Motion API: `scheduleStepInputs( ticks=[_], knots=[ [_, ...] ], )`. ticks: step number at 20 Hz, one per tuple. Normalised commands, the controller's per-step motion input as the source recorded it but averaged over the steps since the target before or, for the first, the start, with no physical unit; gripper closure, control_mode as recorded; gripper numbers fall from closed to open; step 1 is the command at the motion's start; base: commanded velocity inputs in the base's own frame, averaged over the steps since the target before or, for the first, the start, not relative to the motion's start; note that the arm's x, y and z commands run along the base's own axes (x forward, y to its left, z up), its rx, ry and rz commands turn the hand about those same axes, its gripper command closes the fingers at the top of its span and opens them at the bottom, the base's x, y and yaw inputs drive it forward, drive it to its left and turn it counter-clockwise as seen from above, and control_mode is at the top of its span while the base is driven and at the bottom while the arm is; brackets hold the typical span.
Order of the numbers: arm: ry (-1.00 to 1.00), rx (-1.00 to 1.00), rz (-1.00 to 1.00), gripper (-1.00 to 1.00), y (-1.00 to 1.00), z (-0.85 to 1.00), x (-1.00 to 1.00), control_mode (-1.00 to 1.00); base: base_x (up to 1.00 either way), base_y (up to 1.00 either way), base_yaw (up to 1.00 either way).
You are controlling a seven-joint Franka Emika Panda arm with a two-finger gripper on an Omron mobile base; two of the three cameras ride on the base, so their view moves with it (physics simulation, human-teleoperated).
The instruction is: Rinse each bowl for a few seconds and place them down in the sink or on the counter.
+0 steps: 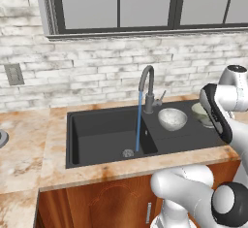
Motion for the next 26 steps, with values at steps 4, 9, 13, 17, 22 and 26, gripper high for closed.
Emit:
scheduleStepInputs(
  ticks=[4,9,13,17,22,26],
  knots=[
    [0.04,0.01,0.05,1.0,-0.23,-0.26,0.15,-1.0,0.0,0.0,0.0],
    [0.02,0.01,0.05,1.0,-0.23,-0.2,0.16,-1.0,0.0,0.0,0.0],
    [0.0,0.0,0.05,1.0,-0.26,-0.08,0.18,-1.0,0.0,0.0,0.0],
    [0.0,0.0,0.05,1.0,-0.24,-0.11,0.17,-1.0,0.0,0.0,0.0],
    [0.0,0.0,0.05,1.0,-0.17,-0.19,0.15,-1.0,0.0,0.0,0.0],
    [0.0,0.0,0.04,1.0,-0.1,-0.18,0.15,-1.0,0.0,0.0,0.0]
  ],
)
